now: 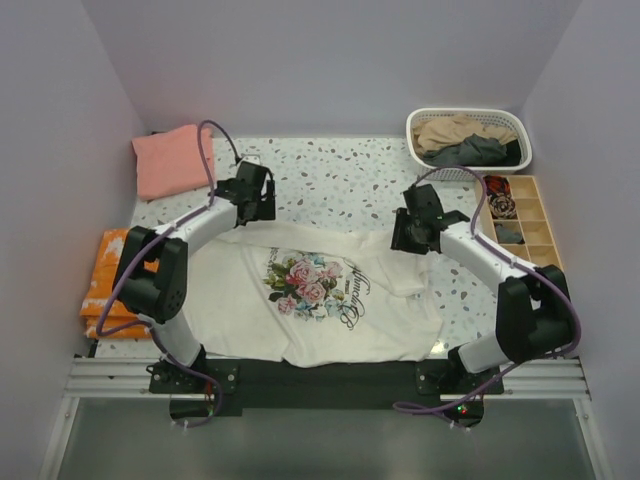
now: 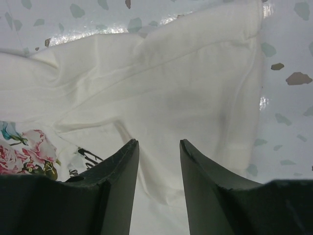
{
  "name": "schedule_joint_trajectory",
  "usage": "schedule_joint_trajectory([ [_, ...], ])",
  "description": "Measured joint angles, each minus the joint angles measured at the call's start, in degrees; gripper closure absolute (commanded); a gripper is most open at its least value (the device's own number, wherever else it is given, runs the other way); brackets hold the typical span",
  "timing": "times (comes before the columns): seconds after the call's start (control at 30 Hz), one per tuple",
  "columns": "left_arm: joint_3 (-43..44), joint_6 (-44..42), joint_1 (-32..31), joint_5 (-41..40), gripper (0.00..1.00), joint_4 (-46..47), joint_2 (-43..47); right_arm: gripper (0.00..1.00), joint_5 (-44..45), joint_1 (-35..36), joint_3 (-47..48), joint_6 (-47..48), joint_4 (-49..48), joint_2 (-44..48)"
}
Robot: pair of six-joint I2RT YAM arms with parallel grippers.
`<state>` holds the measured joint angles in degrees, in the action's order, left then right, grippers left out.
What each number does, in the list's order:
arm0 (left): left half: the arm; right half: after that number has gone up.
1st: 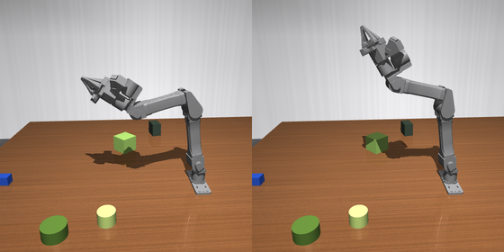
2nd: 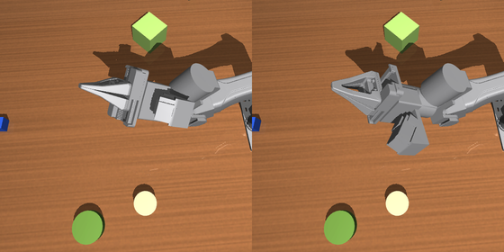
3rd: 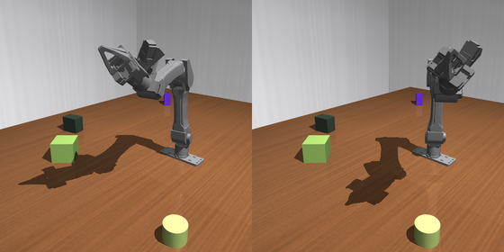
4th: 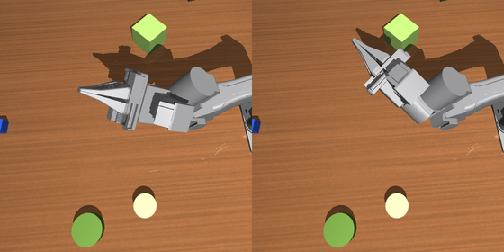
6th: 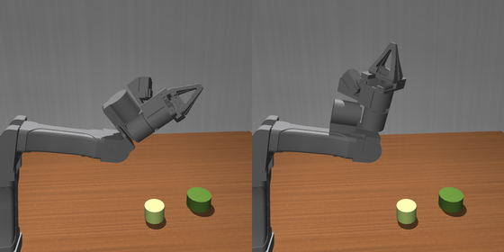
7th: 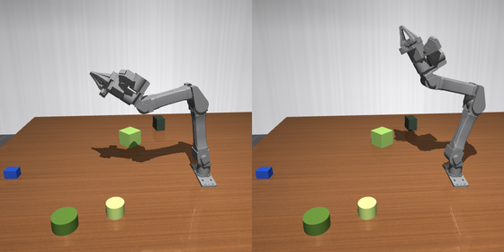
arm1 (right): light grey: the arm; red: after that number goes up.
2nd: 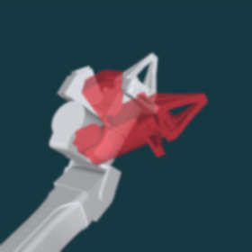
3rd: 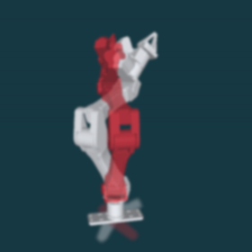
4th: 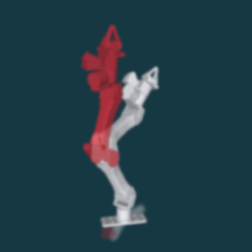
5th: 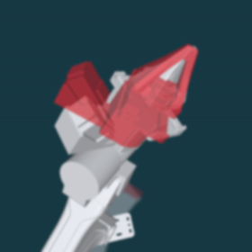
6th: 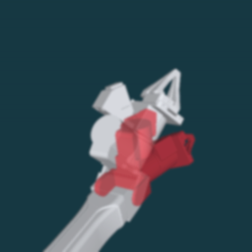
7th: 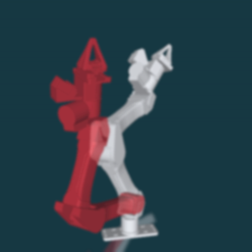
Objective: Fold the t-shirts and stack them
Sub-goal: Fold the tshirt
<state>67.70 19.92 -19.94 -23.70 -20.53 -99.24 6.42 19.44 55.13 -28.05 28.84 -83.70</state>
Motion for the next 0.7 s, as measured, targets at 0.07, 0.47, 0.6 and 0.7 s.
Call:
schedule_joint_trajectory([
  [0.07, -0.1, 0.0, -0.1, 1.7, 0.00, 1.0, -1.0, 0.60, -0.6, 0.0, 0.0, 0.0, -1.4, -1.1],
  [0.47, -5.7, 0.5, -0.1, 1.4, 0.00, 3.3, -4.6, 0.66, -3.0, 3.4, -1.3, 0.9, -4.5, -6.8],
  [0.6, -5.7, 0.5, -0.1, 1.0, 0.00, 3.9, -4.8, 0.67, -2.9, 4.8, -2.0, 1.1, -4.5, -7.1],
  [0.7, -5.7, 0.5, -0.1, 1.0, 0.00, 4.4, -5.0, 0.68, -2.9, 5.6, -2.0, 1.1, -4.5, -7.3],
])
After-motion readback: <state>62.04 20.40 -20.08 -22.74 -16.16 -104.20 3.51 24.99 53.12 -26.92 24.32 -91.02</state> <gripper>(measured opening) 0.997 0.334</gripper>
